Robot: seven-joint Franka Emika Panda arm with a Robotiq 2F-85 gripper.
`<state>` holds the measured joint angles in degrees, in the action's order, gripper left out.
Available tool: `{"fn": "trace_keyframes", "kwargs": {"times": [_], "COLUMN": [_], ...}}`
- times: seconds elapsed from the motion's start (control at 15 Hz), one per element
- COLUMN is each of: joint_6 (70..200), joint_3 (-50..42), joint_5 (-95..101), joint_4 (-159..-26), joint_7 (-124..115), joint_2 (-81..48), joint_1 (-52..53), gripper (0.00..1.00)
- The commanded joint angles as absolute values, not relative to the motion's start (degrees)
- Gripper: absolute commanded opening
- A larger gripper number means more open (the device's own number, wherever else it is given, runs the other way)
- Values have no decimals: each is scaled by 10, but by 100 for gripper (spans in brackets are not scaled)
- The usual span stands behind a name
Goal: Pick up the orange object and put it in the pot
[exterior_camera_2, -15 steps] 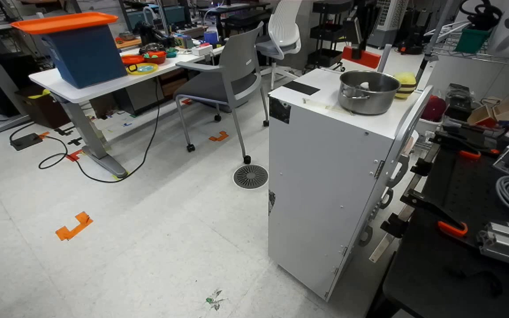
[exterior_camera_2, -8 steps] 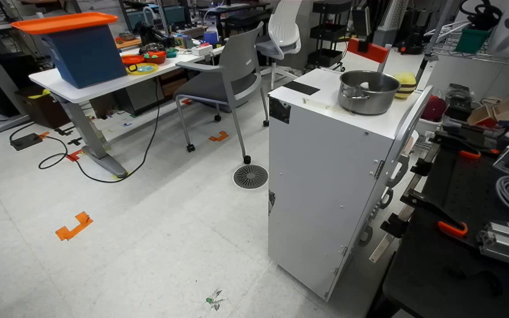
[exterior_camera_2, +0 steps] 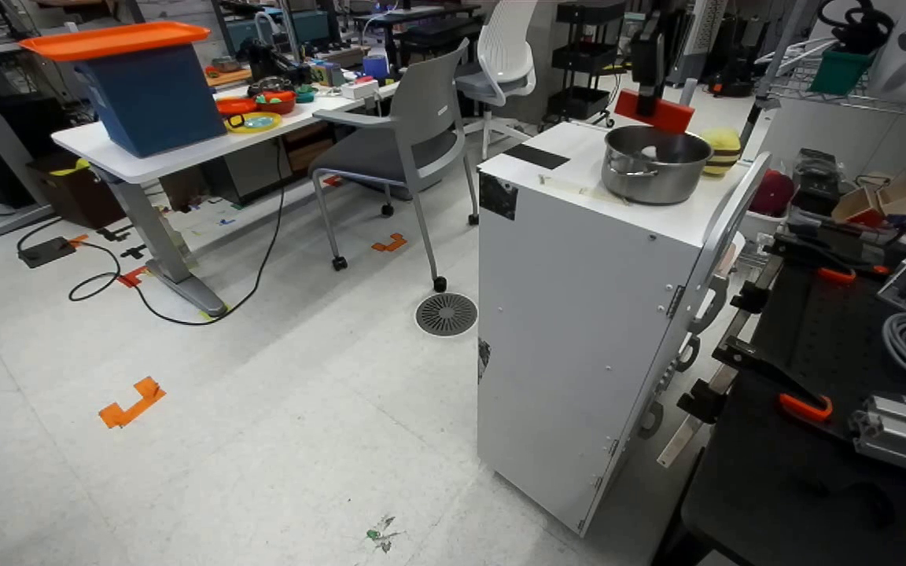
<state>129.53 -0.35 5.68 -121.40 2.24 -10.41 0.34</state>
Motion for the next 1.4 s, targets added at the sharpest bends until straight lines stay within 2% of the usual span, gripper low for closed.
{"fn": "trace_keyframes", "kwargs": {"times": [0.0, 1.0, 1.07, 1.13, 1.33], "joint_6": [1313, 1313, 1311, 1311, 1312], "joint_3": [4, 21, 22, 23, 24], "joint_5": [67, 57, 57, 57, 57], "joint_4": [-1248, -1282, -1283, -1284, -1286], "joint_7": [40, 100, 102, 104, 108], "joint_2": [-69, -44, -44, -43, -43], "joint_1": [9, 12, 12, 12, 12], "gripper": [5, 5, 43, 44, 64]}}
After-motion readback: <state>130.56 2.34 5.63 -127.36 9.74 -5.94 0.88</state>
